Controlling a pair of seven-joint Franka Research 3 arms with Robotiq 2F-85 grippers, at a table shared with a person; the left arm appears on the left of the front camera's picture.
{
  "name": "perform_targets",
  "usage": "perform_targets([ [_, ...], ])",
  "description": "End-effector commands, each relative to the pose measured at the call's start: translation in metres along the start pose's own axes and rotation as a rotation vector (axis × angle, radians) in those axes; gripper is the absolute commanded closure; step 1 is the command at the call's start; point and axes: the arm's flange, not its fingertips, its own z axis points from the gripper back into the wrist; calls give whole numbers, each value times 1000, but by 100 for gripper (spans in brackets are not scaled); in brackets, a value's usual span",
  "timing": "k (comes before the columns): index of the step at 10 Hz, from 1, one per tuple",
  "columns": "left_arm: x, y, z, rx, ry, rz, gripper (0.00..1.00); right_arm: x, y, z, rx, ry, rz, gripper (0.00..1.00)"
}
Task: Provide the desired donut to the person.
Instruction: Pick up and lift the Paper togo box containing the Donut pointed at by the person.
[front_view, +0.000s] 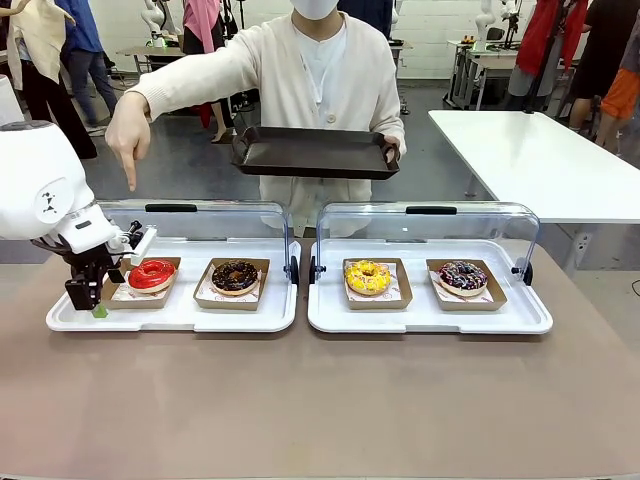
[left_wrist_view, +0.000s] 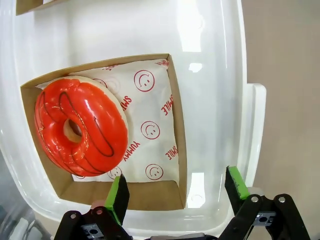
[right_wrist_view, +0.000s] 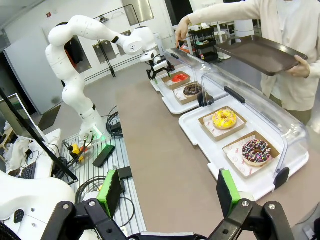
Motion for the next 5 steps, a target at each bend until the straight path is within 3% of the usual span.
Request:
perform_targets([
  [1, -1, 9, -4, -14, 40, 11, 0, 1, 0, 1, 6, -19, 20, 0],
  [2, -1, 11, -4, -14, 42, 15, 0, 1, 0, 1, 6, -19, 20, 0],
  [5, 0, 13, -4, -8, 38, 12, 83, 1, 0, 1, 6, -19, 20, 0],
])
